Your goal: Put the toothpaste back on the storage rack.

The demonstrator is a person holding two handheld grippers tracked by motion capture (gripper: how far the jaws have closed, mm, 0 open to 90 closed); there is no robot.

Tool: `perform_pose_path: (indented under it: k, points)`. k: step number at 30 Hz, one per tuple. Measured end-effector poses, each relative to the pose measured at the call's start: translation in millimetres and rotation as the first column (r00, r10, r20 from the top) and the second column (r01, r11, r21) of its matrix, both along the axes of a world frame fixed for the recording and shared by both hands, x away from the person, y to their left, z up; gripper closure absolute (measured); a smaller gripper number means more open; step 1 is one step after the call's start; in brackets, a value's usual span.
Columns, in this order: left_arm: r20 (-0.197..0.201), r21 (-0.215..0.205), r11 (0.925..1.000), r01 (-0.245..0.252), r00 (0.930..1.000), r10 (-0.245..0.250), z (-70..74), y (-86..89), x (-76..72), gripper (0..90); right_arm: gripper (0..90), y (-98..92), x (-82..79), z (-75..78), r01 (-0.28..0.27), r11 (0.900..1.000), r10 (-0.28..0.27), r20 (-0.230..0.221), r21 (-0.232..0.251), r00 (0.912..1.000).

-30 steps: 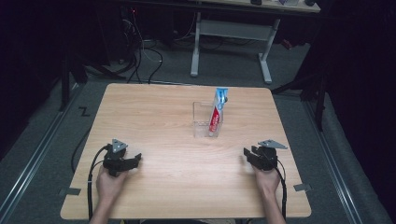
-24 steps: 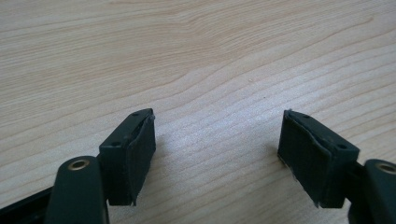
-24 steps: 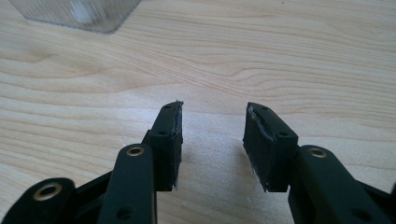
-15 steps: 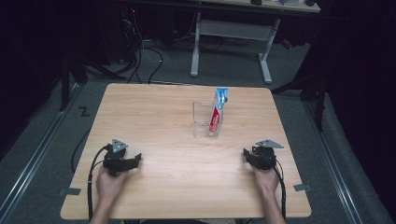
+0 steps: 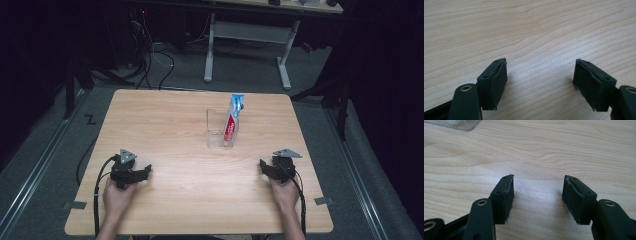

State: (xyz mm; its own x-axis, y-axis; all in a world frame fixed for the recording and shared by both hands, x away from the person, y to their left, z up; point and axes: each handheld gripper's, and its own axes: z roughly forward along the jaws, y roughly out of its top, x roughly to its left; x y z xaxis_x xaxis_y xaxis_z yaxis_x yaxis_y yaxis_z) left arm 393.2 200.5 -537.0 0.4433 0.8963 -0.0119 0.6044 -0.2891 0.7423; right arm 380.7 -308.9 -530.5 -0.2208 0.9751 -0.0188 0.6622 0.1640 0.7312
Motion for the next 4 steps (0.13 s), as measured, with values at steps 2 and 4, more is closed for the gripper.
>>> perform_pose_path:
  k: [2,4]
  points:
    - [0.000,0.000,1.0000,0.000,1.0000,0.000,0.0,0.0,0.0,27.6,42.8,0.0,0.0,0.0,0.000,1.000,0.000,0.000,0.000,1.0000]
    - [0.000,0.000,1.0000,0.000,1.0000,0.000,0.0,0.0,0.0,27.6,42.8,0.0,0.0,0.0,0.000,1.000,0.000,0.000,0.000,1.0000]
